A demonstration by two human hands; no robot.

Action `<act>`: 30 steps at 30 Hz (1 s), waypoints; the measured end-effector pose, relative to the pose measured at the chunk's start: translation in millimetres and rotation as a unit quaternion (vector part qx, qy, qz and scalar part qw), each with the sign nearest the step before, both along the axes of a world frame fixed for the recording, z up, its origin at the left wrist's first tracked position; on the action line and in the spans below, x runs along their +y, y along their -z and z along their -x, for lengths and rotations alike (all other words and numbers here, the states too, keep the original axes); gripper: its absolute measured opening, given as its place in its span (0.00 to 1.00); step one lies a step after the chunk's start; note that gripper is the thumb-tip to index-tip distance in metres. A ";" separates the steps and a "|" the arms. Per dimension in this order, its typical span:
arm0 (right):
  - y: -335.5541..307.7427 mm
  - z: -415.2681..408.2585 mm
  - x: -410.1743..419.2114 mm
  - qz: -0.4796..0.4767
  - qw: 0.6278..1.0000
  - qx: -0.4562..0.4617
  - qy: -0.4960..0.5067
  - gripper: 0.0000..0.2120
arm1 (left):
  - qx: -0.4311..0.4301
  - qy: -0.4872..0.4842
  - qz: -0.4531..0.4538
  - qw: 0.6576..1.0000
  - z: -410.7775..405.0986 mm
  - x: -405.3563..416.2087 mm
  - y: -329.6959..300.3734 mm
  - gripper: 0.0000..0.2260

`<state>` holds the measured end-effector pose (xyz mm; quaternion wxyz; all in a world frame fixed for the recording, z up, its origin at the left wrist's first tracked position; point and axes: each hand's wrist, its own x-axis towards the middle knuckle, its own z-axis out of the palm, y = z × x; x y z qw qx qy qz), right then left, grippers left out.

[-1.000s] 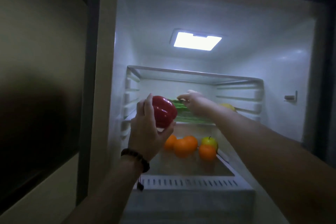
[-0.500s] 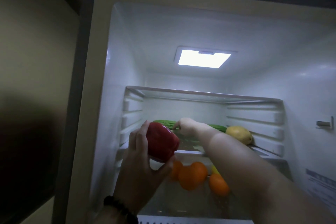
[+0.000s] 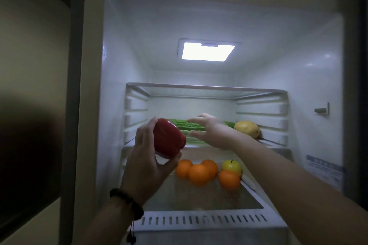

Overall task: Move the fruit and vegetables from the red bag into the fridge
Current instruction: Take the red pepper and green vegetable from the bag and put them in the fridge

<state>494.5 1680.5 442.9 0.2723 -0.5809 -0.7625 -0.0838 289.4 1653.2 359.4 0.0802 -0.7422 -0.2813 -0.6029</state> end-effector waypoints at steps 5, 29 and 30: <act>31.7 -16.4 -35.1 -0.025 0.999 -0.010 0.019 0.23 | -0.047 0.028 0.039 0.998 9.6 8.8 -27.7 0.41; 59.9 -23.3 -35.3 -0.138 0.973 -0.157 0.094 0.33 | 0.062 -0.103 0.320 0.940 -29.1 117.0 -104.0 0.36; 60.4 -23.8 -34.7 -0.145 0.972 -0.157 0.093 0.36 | 0.069 -0.120 0.329 0.934 -26.4 122.4 -101.4 0.36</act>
